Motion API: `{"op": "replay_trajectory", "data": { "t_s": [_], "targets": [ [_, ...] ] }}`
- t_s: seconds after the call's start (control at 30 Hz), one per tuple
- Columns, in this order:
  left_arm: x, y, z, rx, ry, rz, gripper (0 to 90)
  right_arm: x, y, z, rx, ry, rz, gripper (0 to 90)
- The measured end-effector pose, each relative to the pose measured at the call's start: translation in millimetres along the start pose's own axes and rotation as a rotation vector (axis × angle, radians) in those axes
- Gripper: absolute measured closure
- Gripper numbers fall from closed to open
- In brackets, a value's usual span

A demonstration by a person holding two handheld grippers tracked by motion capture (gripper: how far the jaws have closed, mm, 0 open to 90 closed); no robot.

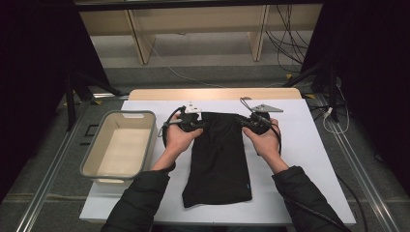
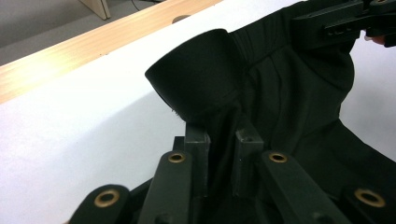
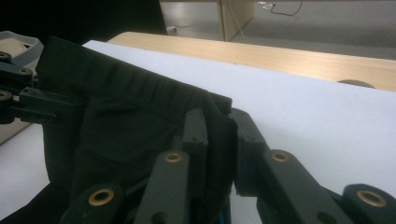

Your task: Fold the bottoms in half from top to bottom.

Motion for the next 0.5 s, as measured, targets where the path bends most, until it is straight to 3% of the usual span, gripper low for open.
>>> {"op": "replay_trajectory", "data": {
  "t_s": [0.5],
  "targets": [
    [7.4,-6.8,14.7,0.096,0.033,0.009,79.4,-16.2,-1.4,11.9,0.084,-0.008,0.074,78.8]
  ]
}}
Point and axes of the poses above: each handheld gripper's, and its own axes: z roughly backward along the jaws, y roughly out of its top, x roughly to its right, the point moved 10 cm from there along -z, roughly forward along the jaws, and after that the axes turned 13 degrees about y, right-handed, at the moved point
